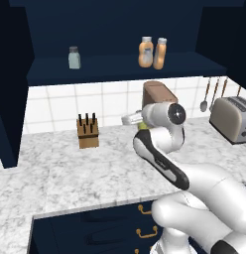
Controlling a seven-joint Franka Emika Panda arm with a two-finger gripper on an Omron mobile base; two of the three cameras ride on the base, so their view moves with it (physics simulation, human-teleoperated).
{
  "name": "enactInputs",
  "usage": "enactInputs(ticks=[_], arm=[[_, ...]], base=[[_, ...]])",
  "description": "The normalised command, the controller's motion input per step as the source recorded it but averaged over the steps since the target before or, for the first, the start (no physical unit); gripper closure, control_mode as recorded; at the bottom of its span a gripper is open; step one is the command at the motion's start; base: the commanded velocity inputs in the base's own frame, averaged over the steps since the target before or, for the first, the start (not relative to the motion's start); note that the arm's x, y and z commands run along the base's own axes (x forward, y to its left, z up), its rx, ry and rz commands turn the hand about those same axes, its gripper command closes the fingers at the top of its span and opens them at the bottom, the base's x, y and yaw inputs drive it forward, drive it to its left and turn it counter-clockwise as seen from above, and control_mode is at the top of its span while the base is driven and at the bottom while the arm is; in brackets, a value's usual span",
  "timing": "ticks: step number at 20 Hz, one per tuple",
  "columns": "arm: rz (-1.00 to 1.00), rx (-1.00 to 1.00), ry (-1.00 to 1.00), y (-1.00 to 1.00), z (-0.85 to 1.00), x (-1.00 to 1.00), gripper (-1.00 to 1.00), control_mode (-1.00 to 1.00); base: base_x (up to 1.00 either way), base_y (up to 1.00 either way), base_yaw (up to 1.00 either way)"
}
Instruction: Put the shaker and condiment bottle from the counter next to their counterparts in the cabinet.
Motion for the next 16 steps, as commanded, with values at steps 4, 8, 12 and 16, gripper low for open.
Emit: enactInputs(ticks=[4, 8, 12, 16], arm=[[0.34, 0.00, 0.00, 0.35, 0.57, -0.01, 1.00, -1.00], [0.16, -0.01, 0.00, 0.43, 0.49, -0.01, 1.00, -1.00], [0.00, 0.00, -0.01, 0.46, 0.43, -0.12, 1.00, -1.00], [0.00, 0.00, -0.07, 0.46, 0.45, -0.34, 1.00, -1.00]], base=[[0.00, 0.00, 0.00], [0.00, 0.00, 0.00], [0.00, 0.00, 0.00], [0.00, 0.00, 0.00]])
